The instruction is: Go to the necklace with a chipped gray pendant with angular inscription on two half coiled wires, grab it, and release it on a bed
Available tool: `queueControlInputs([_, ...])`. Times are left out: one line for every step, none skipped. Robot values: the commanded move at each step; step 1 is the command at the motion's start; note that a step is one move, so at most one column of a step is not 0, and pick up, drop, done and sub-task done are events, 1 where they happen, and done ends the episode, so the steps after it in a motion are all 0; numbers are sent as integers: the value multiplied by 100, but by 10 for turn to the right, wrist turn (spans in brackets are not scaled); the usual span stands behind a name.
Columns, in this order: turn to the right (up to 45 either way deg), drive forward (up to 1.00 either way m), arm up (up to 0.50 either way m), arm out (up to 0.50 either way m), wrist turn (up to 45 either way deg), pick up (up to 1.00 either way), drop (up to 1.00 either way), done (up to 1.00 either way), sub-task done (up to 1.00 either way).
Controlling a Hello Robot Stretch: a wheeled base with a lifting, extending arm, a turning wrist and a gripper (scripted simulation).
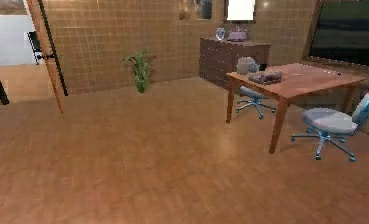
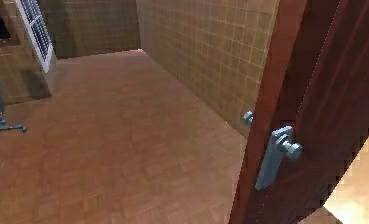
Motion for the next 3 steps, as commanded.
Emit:
queueControlInputs([0, 100, 0, 0, 0, 0, 0, 0, 0])
queueControlInputs([0, 100, 0, 0, 0, 0, 0, 0, 0])
queueControlInputs([0, 65, 0, 0, 0, 0, 0, 0, 0])
